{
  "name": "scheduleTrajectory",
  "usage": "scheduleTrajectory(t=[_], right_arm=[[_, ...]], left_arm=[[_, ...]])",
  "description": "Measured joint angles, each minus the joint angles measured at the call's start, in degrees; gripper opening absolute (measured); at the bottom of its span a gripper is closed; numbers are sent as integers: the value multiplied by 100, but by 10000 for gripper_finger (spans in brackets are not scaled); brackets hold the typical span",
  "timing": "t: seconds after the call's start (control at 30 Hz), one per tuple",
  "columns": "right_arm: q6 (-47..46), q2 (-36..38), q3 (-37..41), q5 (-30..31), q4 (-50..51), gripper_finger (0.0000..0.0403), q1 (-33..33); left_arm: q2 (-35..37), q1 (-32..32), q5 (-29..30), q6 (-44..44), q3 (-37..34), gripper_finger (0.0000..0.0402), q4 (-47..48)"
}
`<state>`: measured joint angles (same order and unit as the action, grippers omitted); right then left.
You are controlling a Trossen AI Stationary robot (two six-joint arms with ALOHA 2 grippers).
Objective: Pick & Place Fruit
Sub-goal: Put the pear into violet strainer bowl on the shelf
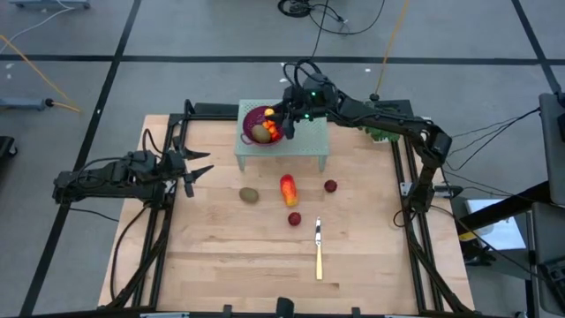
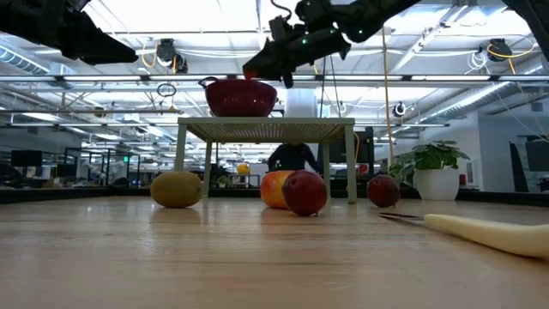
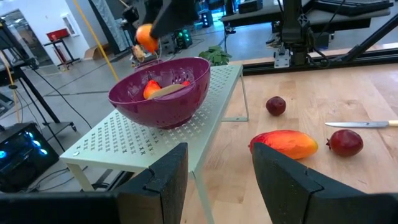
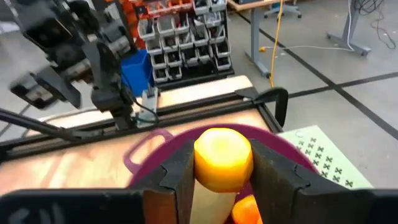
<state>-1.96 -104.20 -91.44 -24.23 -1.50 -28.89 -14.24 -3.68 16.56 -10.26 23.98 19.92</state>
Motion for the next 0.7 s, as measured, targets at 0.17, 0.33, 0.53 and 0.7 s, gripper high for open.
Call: scheduleTrajectory(t=[0.17,0.33,0.53,0.7], right_arm=[[199,-77,0,-4,248,121,-75],[356,-77,0,7,604,121,-121],[374,-75,0,-150,760,126,-117],[375,-74,0,-151,739,127,-117]], left_arm=[[0,2,2,0,0,182,1],[0,2,2,0,0,182,2],[1,2,2,-1,-1,182,2],[1,1,2,0,0,182,2]])
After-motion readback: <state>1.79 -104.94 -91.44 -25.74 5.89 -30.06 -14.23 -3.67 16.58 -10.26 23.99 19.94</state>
